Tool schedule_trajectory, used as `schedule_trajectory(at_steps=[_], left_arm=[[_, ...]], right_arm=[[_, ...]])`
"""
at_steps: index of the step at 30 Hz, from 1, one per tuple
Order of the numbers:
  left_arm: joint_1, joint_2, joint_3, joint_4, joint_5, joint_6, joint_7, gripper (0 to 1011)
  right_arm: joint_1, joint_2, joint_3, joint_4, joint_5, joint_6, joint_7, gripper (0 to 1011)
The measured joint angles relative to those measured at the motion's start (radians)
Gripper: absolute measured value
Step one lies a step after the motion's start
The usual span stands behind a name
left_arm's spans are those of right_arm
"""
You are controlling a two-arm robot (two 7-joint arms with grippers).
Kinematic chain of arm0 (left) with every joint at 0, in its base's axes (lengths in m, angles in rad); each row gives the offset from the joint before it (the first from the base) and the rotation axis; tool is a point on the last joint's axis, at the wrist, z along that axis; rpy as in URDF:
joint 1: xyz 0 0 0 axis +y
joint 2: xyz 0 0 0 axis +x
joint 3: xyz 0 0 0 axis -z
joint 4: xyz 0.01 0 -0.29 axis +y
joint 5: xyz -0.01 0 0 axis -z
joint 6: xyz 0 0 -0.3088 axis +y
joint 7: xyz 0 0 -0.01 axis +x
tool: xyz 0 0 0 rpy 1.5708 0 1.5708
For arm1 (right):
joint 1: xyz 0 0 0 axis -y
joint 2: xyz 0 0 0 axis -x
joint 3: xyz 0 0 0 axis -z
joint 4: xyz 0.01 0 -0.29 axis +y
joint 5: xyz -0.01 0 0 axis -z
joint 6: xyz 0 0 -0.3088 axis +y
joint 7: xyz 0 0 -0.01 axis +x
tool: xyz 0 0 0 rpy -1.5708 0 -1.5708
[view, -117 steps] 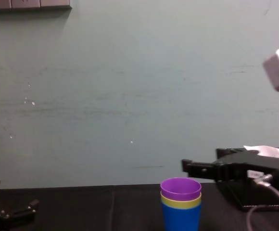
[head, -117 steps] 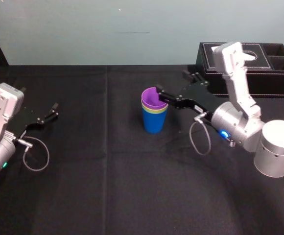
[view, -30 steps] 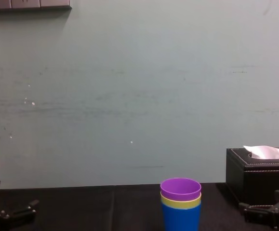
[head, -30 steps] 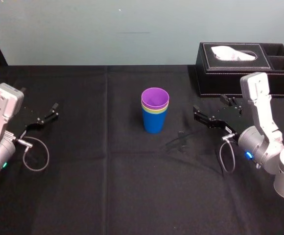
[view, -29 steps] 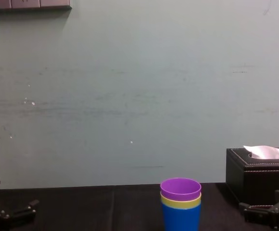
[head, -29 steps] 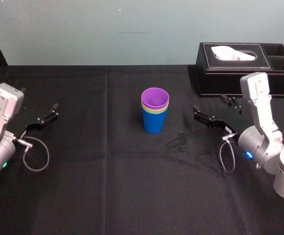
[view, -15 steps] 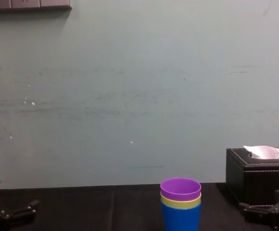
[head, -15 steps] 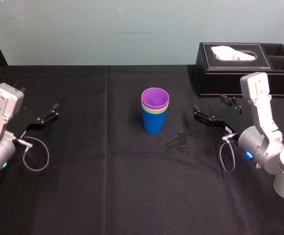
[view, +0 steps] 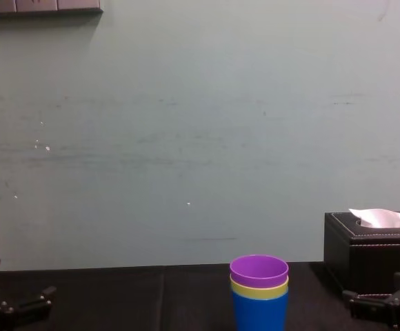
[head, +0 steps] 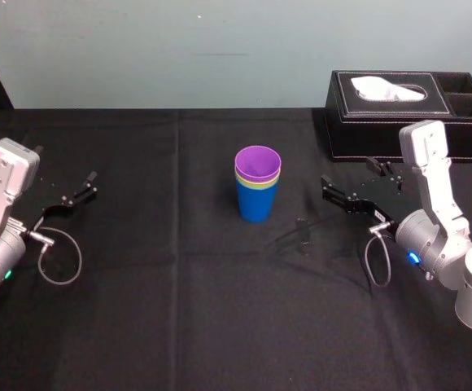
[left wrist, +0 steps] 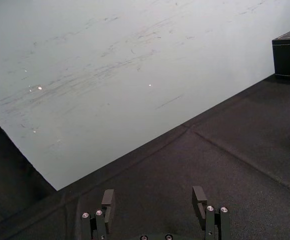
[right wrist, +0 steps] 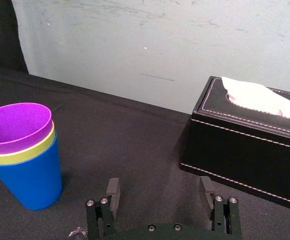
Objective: Stack the three plastic cups sequentially using one hand.
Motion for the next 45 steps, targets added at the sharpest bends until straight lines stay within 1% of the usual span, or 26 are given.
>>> schedule_trajectory(at_steps=[45], left_arm=[[0.0, 0.0, 0.0, 0.0, 0.0, 0.0, 0.0, 1011]], right_arm=[[0.0, 0.0, 0.0, 0.0, 0.0, 0.0, 0.0, 1002]])
